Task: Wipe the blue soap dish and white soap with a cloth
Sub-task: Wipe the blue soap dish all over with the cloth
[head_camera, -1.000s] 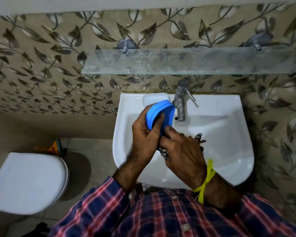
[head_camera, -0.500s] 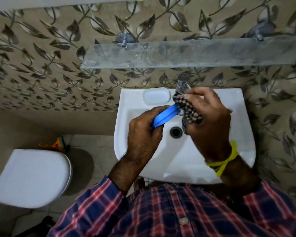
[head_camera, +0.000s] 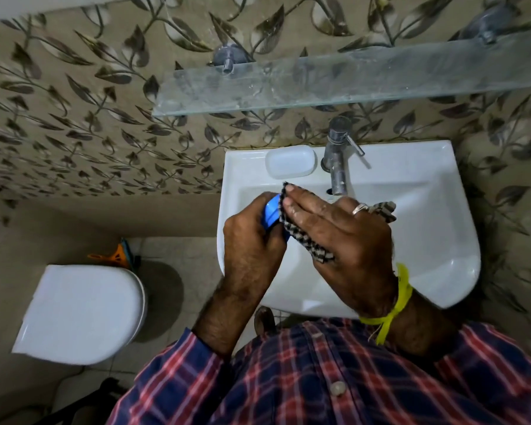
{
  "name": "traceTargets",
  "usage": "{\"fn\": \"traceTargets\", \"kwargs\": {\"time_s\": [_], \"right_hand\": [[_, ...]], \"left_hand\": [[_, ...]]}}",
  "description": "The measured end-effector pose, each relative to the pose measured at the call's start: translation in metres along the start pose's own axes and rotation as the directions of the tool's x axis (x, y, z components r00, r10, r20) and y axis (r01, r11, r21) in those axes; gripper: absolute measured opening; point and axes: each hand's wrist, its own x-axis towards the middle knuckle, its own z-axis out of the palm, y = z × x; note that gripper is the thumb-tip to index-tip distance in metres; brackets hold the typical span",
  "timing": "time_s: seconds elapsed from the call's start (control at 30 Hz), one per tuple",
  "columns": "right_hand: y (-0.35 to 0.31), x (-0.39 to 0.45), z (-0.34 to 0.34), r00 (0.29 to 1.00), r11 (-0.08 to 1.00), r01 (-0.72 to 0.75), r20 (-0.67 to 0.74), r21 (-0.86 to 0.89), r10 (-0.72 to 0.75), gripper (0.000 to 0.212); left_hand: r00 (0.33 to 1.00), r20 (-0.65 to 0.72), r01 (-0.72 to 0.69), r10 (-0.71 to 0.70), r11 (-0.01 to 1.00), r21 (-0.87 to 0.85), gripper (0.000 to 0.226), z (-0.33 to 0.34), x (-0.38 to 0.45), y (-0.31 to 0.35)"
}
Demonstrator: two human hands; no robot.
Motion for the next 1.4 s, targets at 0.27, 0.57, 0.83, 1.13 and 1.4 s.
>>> {"fn": "traceTargets", "kwargs": {"time_s": [0.27,0.57,0.83,1.13,1.4], "right_hand": [[0.000,0.010,-0.001,0.994,0.993,-0.086,0.074,0.086,0.080,0.044],[0.005,0.019,0.003,0.974,0.947,-0.226,0.064,0.229,0.217,0.054],[0.004,0.020,0.005,0.958,0.897,-0.284,0.067,0.340,0.278,0.052],[0.007,0.016,0.008,0.896,0.772,-0.421,0.085,0.477,0.436,0.052],[0.004,0.015,0.007,0.907,0.794,-0.390,0.049,0.466,0.417,0.050]], "left_hand": [[0.997,-0.050,0.053,-0.060,0.991,-0.119,0.028,-0.002,0.002,-0.011],[0.989,-0.024,0.134,-0.147,0.950,-0.283,0.039,-0.005,0.008,-0.008],[0.975,-0.064,0.168,-0.215,0.889,-0.427,0.037,-0.001,0.011,-0.012],[0.946,-0.146,0.137,-0.291,0.764,-0.631,0.023,0.001,0.021,-0.013],[0.920,-0.079,0.163,-0.385,0.558,-0.814,0.019,0.006,0.023,-0.011]]}}
